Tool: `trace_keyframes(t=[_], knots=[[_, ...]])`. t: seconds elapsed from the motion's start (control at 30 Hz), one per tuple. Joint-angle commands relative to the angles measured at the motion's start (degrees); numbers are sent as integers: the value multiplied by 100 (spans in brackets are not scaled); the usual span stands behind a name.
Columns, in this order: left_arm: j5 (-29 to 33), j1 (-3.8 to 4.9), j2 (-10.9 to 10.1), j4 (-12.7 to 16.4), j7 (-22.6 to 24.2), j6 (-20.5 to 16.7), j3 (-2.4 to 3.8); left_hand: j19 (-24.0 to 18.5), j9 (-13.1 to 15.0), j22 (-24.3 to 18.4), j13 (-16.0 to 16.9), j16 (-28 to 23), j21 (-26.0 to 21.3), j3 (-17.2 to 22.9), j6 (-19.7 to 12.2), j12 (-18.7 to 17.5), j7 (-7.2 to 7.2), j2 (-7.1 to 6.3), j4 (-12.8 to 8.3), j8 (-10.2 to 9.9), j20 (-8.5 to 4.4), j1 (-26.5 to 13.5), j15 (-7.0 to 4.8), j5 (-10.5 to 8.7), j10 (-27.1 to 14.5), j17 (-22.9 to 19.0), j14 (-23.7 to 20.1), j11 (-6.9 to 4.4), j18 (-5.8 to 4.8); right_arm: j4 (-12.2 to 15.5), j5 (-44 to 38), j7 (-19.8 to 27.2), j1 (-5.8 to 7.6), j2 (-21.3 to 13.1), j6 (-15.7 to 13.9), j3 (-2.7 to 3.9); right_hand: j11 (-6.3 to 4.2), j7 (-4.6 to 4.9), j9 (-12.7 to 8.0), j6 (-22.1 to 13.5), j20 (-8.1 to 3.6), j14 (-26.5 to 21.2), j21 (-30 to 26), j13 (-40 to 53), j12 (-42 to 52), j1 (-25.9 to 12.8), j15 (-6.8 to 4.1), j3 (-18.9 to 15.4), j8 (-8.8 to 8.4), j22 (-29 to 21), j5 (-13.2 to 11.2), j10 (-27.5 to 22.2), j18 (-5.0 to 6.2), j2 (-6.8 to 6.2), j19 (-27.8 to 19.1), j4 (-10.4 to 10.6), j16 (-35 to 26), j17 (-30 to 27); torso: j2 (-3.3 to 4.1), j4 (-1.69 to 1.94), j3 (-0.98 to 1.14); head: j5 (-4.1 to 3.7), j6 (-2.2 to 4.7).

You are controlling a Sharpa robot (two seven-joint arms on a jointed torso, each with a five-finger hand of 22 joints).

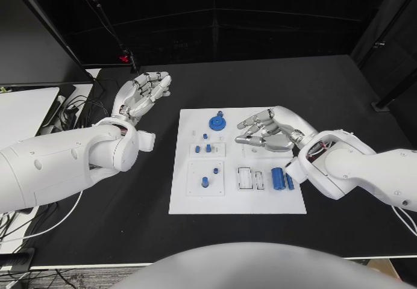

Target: Assemble the parts on the task board

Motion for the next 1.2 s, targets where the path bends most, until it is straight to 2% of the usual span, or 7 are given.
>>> trace_keyframes(t=[0.03,0.2,0.27,0.37,0.63,0.73,1.2], knots=[[6,6,43,-17,825,44,5,28,-5,10,-7,26,-30,42,-35,25,861,57,2,23,-3,-19,4,37,-41,-8,-54,10,-83,64,1444,109,36,-229,473,-3,-178,-149,-9,-148,-109,-17,-212,327,587,-210,-123,-148,40,-71,74,585,106,141,-126,-13,-22,35,-6,-5,-2,-57,-1],[7,-9,87,-50,814,44,5,28,-6,7,-8,31,-29,38,-37,31,861,54,3,27,-3,-20,4,36,-41,-12,-53,10,-83,56,1287,-220,55,-540,1104,-9,-304,-345,33,-506,-266,-278,-1075,4118,4633,-647,-305,-674,401,-310,149,226,185,391,-814,-53,378,548,-6,-6,-7,-159,-1],[7,-14,108,-59,812,45,5,28,-6,7,-8,31,-29,38,-37,31,861,54,3,27,-3,-20,4,36,-41,-12,-53,10,-83,51,963,-426,58,-681,1253,-14,-364,-201,55,-629,-129,-59,-1623,7118,7127,-884,-168,-855,679,-376,273,1166,186,406,-1325,-24,1040,1626,-5,-1,-4,-255,-1],[8,-17,126,-64,804,44,5,30,-7,8,-9,34,-29,36,-38,34,861,54,3,30,-3,-21,4,36,-40,-15,-52,10,-82,57,433,-709,58,-823,1278,-18,-164,-183,141,-634,-95,567,-1265,8355,7801,-980,-15,-901,1123,-62,337,2225,188,432,-1170,23,1572,2876,1,0,-4,-352,-1],[8,-19,141,-69,797,39,5,31,-8,9,-10,37,-28,36,-38,37,861,54,3,31,-4,-21,4,35,-39,-17,-51,10,-82,266,-1062,-1637,50,-1168,1100,-116,-88,-131,538,-664,19,960,2043,8355,7801,-1216,77,-481,2300,1148,648,2225,-366,-15,1018,46,1722,3480,4,-4,-11,-528,-1],[8,-20,149,-74,793,44,5,31,-8,9,-10,37,-28,36,-38,37,861,54,3,31,-4,-21,4,35,-39,-17,-51,10,-82,346,-1376,-1978,48,-1241,1167,-181,-99,-145,638,-614,7,960,3248,8355,7801,-1112,46,-382,2580,1543,648,2225,-670,44,1767,42,1722,3480,9,-4,-8,-612,-1],[8,-29,143,-94,776,59,5,25,-12,-6,-13,51,-28,33,-41,55,860,63,3,43,-3,-23,3,35,-34,-28,-47,9,-82,708,-2404,-3244,36,-1354,1363,-336,-100,-160,817,-653,-41,960,3248,8355,7801,-1193,-22,-433,3091,1543,695,2225,-670,11,1767,38,1722,3480,10,-12,6,-900,-1]])
